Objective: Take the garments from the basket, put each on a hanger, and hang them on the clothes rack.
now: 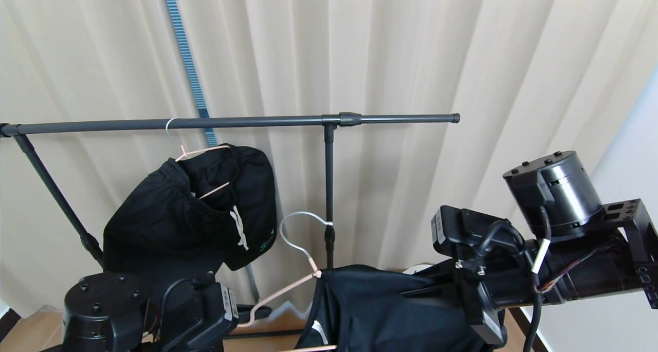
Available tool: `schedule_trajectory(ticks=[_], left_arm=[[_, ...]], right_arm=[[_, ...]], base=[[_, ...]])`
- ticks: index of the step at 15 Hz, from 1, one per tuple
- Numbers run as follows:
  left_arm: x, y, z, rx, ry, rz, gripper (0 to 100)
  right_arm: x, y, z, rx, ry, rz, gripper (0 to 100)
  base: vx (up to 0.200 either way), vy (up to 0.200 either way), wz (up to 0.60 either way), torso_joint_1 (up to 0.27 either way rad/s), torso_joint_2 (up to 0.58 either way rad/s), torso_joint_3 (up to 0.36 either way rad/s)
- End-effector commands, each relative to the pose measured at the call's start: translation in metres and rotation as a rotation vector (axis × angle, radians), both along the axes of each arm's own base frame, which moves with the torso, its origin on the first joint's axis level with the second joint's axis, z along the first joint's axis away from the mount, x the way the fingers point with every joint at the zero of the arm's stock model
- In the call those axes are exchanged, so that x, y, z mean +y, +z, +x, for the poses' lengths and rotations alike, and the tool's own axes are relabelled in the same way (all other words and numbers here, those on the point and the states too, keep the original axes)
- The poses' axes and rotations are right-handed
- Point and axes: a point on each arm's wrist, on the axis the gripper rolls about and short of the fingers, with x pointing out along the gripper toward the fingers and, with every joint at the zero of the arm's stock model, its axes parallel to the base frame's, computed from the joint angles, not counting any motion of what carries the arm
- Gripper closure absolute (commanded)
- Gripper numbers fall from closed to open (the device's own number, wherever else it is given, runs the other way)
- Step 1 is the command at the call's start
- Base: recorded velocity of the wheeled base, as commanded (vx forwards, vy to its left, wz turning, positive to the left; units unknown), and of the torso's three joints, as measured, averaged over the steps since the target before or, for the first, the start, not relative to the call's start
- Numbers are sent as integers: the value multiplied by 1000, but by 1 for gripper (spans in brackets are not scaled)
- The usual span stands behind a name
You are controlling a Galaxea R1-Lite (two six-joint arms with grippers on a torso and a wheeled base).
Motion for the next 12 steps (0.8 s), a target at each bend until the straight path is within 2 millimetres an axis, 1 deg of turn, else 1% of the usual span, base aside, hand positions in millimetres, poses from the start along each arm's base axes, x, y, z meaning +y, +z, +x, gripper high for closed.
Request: schedule_trajectory(ticks=[1,4,6,7,10,12], left_arm=[[6,2,7,-8,47,-5,0],[18,8,25,-36,146,-23,0],[22,12,35,-35,192,-41,0],[21,11,37,-21,198,-46,0],[11,5,56,77,303,-84,0],[-1,0,64,104,376,-70,0]], right_arm=[[-1,5,-2,-21,-2,7,100],[-5,10,-4,-79,-79,-41,100],[-6,11,-2,-122,-132,-71,100],[-5,11,-1,-144,-150,-71,100],[-5,5,5,-277,-274,-44,100],[-6,2,6,-330,-310,-27,100]], base=[[0,0,0,0,0,0],[0,0,0,0,0,0],[0,0,0,0,0,0],[0,0,0,0,0,0],[0,0,0,0,0,0],[0,0,0,0,0,0]])
